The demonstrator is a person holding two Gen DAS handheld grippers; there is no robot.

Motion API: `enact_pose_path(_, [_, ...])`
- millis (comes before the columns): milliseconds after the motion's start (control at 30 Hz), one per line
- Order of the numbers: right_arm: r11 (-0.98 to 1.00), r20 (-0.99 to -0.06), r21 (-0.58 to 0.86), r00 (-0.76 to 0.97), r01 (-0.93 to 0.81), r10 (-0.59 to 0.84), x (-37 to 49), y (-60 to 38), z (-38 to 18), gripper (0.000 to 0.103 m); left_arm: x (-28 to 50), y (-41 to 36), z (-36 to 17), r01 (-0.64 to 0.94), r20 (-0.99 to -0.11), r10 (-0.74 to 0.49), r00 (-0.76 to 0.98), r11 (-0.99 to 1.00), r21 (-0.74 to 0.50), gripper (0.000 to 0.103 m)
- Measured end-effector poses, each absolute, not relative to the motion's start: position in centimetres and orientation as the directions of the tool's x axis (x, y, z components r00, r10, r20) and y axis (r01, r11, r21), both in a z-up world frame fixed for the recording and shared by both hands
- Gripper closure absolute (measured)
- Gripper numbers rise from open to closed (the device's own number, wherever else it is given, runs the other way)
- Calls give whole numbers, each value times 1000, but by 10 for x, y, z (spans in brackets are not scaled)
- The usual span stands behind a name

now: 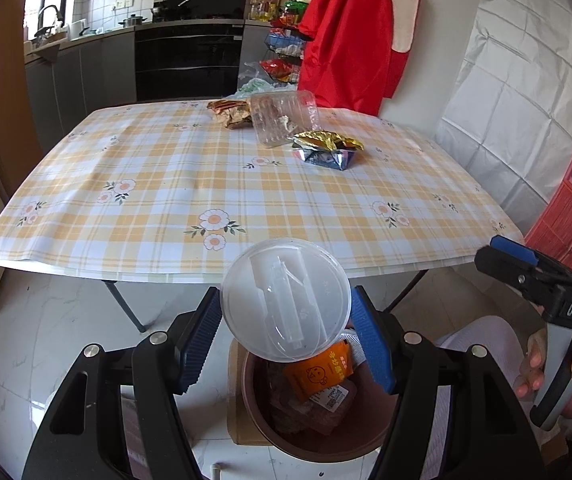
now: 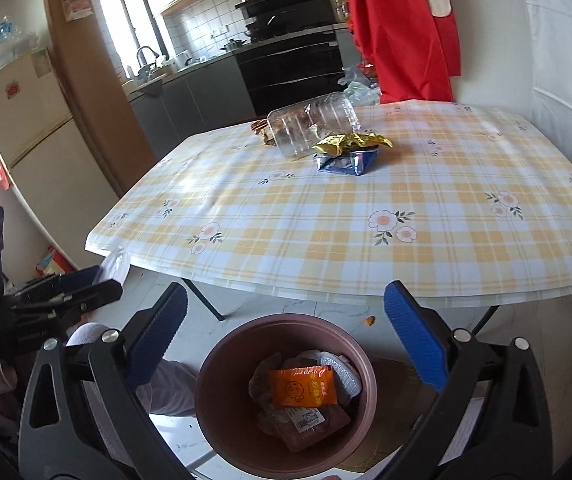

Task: Collect trash
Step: 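Open the left gripper over the bin to drop the clear lid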

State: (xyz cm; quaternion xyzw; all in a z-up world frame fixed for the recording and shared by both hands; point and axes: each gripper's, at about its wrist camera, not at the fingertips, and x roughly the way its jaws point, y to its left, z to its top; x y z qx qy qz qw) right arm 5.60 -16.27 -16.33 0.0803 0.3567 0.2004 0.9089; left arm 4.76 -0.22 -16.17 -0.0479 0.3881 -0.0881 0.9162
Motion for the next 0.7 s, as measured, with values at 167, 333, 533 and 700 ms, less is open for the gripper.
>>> enact_pose_path(167, [912,-613,297,675,-283,409,59,-170,-165,6,49,-16,-164,174,-706,-241,666,970,-168,39])
enact_pose_path(333, [918,-618,303,680,-258,395,62,-177,-168,6,47,-25,-163,221,-694,-288,660,957,-187,25])
enact_pose_path(533, [922,-625,310,681,-232,382,64,-183,-171,6,50,-15,-162,166,-690,-251,679,968,-189,11])
enact_pose_path(700, [923,-630,300,677,-240,380,64,-180,-172,6,53,3,-164,85,-694,-205,691,975,-204,9])
